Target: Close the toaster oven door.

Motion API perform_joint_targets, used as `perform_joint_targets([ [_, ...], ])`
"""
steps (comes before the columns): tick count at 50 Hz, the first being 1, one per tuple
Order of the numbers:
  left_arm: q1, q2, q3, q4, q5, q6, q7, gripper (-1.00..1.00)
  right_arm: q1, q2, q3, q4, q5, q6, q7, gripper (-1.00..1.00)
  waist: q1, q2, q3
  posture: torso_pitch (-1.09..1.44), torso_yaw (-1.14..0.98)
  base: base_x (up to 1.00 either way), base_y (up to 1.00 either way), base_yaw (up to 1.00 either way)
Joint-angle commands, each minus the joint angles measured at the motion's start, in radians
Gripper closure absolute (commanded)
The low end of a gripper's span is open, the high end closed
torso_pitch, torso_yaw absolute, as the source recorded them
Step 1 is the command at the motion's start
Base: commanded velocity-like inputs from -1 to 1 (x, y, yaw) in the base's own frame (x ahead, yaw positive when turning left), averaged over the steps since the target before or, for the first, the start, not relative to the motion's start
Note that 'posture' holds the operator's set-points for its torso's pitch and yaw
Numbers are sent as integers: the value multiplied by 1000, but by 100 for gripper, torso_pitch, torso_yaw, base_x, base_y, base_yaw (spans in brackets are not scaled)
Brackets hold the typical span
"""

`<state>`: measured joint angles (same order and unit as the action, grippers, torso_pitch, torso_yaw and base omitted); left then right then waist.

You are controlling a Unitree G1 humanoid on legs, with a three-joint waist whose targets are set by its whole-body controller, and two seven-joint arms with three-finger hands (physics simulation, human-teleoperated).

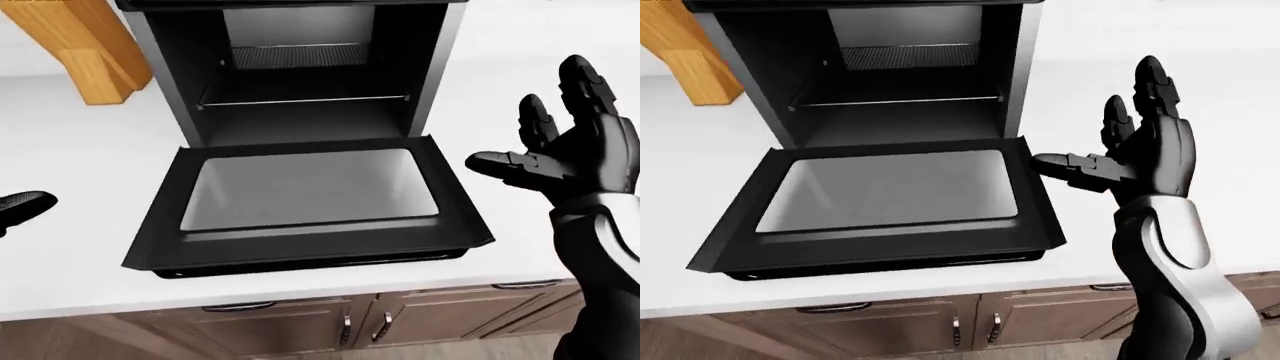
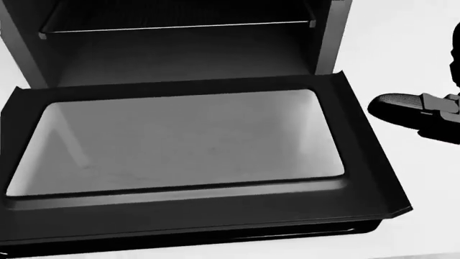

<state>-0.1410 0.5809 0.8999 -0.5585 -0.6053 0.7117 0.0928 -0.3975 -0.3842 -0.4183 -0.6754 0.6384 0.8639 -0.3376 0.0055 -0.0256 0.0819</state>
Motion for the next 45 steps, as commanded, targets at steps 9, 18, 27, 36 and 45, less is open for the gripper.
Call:
perform_joint_targets([
  [9,-22,41,31,-28,-7,-24,3,-100,-53,-31,-4,-6,12,-38,-25,-100,-7,46,-42,0,0,0,0,0],
  [18,-22,46,36,-22,-10,-32,5,-100,-86,-106,24,13,-195,-119,22,-100,-6,39,-43,0,0,0,0,0],
  [27,-22,56,46,-9,13,-65,7,-100,-85,-126,4,33,-363,-150,209,-100,-6,33,-44,0,0,0,0,0],
  [36,-17,51,42,-2,52,-75,-18,-100,-93,-133,2,57,-519,-204,341,-100,-7,38,-44,0,0,0,0,0],
  [45,-19,66,61,1,-1,-38,-13,-100,-84,-158,0,96,-634,-304,467,-100,-9,40,-42,0,0,0,0,0],
])
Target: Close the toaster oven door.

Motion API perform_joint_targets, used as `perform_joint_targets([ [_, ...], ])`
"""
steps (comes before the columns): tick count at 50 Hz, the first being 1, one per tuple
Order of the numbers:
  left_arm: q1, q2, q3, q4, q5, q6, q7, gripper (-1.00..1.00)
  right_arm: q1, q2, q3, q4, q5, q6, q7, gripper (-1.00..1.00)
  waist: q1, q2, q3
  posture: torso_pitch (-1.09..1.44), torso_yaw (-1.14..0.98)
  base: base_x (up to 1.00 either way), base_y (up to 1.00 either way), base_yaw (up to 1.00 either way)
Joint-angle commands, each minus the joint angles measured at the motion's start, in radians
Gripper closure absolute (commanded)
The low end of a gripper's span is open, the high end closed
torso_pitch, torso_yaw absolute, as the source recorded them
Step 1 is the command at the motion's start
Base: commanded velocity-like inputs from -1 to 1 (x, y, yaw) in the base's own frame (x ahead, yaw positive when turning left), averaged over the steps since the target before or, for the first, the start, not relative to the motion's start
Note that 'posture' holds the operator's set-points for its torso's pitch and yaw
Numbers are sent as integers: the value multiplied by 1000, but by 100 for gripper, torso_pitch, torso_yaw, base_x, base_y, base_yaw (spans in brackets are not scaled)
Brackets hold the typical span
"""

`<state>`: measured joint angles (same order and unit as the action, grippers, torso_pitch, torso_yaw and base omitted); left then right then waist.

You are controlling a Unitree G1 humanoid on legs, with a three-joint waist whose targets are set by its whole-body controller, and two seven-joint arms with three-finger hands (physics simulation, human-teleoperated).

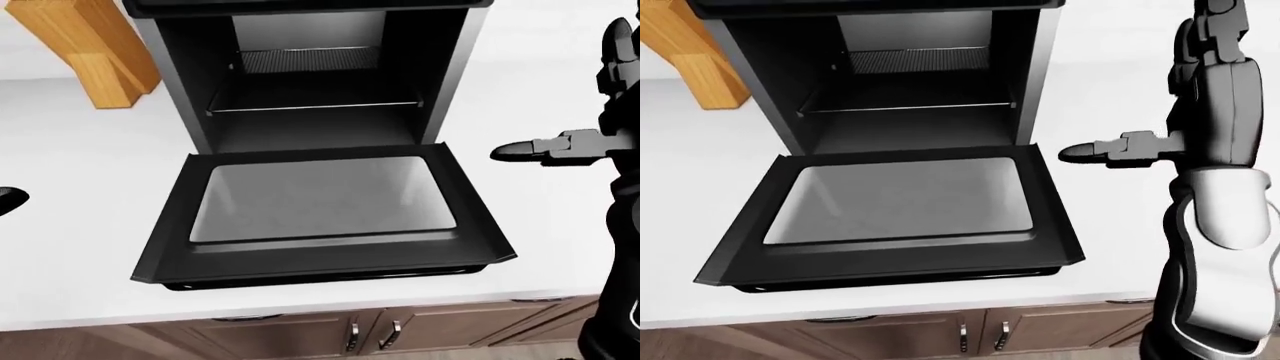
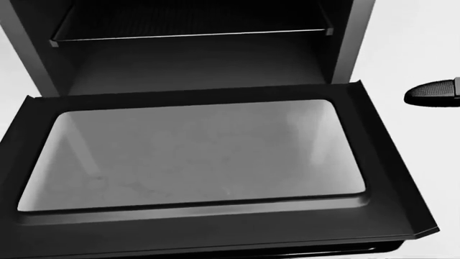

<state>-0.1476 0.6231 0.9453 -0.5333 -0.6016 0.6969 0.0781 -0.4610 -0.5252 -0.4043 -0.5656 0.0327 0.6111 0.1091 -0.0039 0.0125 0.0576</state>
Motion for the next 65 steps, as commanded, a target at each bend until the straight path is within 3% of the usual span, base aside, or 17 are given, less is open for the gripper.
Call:
perform_joint_targets([
  [1,-12,24,15,-24,-5,-24,2,-100,-17,-17,-16,-12,-41,-58,31,-100,-1,3,-17,0,0,0,0,0],
  [15,-9,36,31,-29,-44,-9,24,-100,-23,-50,-50,50,-109,-147,97,-100,-3,4,-15,0,0,0,0,0],
  [26,-10,44,34,-30,-56,-3,32,-100,0,-47,-37,75,-188,-232,122,-100,-3,4,-14,0,0,0,0,0],
  [42,-14,49,33,-36,-61,6,37,-100,45,-64,-80,82,-215,-291,273,-100,-4,3,-17,0,0,0,0,0],
  [65,-15,50,31,-39,-66,11,40,-100,107,-11,-73,88,-256,-348,323,-100,-5,4,-19,0,0,0,0,0],
])
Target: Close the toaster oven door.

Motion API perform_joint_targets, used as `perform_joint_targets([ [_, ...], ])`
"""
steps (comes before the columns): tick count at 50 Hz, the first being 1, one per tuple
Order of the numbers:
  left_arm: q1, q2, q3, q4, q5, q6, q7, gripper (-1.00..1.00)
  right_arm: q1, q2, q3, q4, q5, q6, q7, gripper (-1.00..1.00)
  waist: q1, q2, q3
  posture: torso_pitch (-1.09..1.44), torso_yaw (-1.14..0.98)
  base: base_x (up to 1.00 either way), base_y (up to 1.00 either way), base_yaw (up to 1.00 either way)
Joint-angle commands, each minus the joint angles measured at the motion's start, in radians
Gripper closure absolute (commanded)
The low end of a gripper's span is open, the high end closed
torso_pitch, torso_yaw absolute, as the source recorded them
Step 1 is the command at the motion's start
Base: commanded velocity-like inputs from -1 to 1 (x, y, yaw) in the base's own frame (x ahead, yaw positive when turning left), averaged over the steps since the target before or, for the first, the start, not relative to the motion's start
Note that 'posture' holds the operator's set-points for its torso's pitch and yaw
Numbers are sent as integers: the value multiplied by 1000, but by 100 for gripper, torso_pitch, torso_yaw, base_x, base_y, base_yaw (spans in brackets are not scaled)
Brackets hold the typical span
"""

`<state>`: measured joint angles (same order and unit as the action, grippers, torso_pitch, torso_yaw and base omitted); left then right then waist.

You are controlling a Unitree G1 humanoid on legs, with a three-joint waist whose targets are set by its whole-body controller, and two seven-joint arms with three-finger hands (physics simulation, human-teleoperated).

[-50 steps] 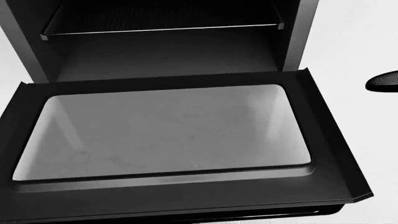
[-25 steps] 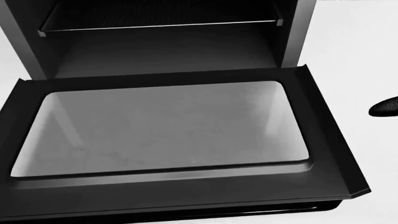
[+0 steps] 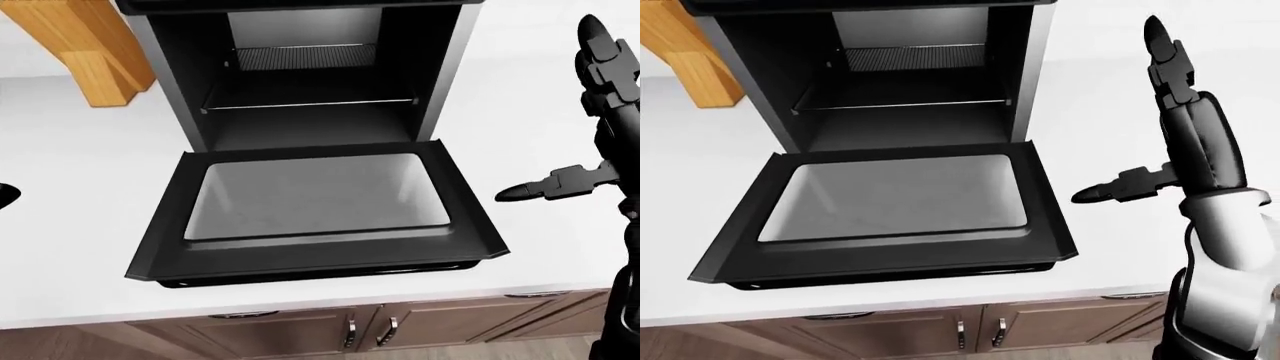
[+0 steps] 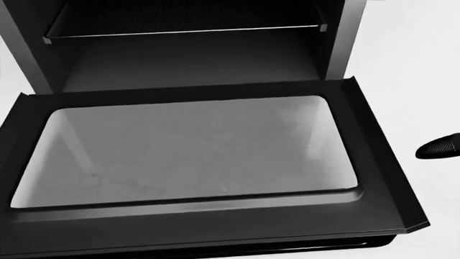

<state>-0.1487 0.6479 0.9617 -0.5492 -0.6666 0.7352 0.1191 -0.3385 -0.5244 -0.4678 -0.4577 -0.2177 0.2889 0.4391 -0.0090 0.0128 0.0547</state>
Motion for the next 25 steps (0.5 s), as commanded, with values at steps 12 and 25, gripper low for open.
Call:
perform_joint_targets([
  [12,-15,27,17,-27,-8,-21,1,-100,8,15,-4,-5,-30,-61,8,-100,0,5,-17,0,0,0,0,0],
  [25,-12,26,22,-28,-10,-20,-1,-100,10,25,5,9,-38,-75,16,-100,-1,6,-18,0,0,0,0,0],
])
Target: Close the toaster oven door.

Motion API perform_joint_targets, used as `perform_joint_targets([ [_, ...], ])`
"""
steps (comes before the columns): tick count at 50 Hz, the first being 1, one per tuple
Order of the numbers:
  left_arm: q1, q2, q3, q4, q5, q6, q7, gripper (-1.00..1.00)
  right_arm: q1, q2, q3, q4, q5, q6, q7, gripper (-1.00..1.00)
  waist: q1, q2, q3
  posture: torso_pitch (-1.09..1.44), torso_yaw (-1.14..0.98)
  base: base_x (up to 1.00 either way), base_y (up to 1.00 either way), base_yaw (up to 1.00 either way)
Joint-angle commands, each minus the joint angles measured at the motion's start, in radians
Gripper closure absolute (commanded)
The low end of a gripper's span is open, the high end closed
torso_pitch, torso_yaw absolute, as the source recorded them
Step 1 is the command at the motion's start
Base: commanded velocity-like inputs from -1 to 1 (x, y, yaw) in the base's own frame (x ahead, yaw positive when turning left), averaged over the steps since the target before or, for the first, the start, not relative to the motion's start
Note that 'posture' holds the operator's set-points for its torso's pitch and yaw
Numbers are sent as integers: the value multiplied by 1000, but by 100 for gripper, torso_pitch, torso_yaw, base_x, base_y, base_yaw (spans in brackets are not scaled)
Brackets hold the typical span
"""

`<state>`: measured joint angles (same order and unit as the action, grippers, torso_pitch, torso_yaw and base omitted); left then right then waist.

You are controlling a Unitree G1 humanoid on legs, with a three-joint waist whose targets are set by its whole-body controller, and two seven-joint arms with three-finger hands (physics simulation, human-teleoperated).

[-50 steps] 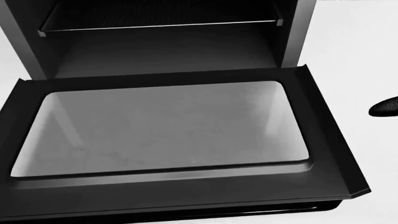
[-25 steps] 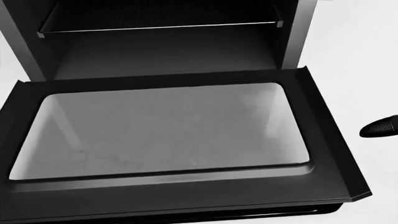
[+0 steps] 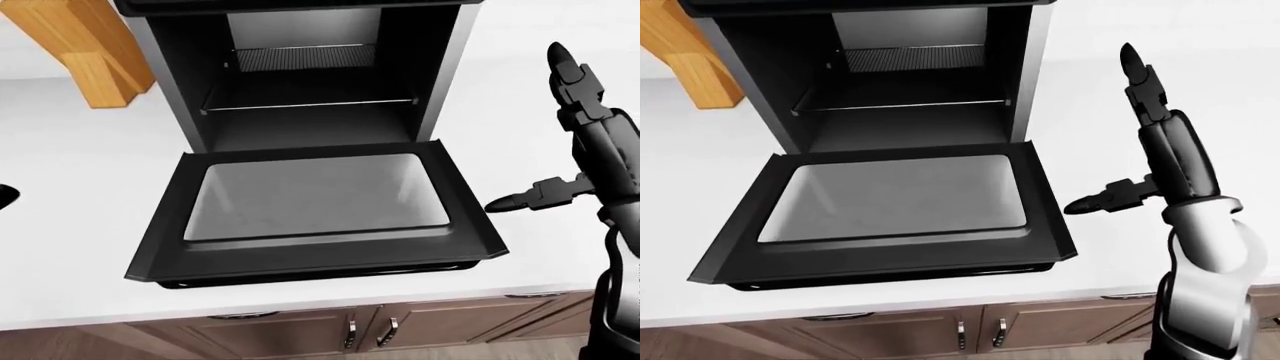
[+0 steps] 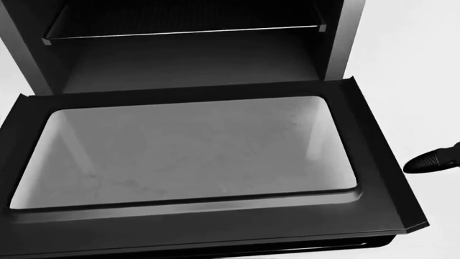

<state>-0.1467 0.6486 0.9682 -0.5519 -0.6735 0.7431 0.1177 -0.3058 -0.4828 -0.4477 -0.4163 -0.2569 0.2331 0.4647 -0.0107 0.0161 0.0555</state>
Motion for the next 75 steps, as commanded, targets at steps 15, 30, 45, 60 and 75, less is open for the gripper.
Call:
perform_joint_targets([
  [15,-14,28,14,-29,-8,-25,6,-100,-6,1,-11,-12,-8,-49,2,-100,0,4,-19,0,0,0,0,0],
  [30,-11,29,21,-31,-12,-22,3,-100,25,34,2,-14,-7,-73,8,-100,0,4,-20,0,0,0,0,0],
  [45,-14,33,20,-30,-15,-21,8,-100,24,105,50,-59,69,17,9,-100,-1,7,-23,0,0,0,0,0],
  [60,-11,41,30,-26,-23,-20,9,-100,24,131,85,-87,85,44,-8,-100,-3,14,-23,0,0,0,0,0],
  [75,-8,39,34,-28,-23,-20,7,-100,-93,148,109,-198,252,269,-175,-100,-4,18,-19,0,0,0,0,0],
])
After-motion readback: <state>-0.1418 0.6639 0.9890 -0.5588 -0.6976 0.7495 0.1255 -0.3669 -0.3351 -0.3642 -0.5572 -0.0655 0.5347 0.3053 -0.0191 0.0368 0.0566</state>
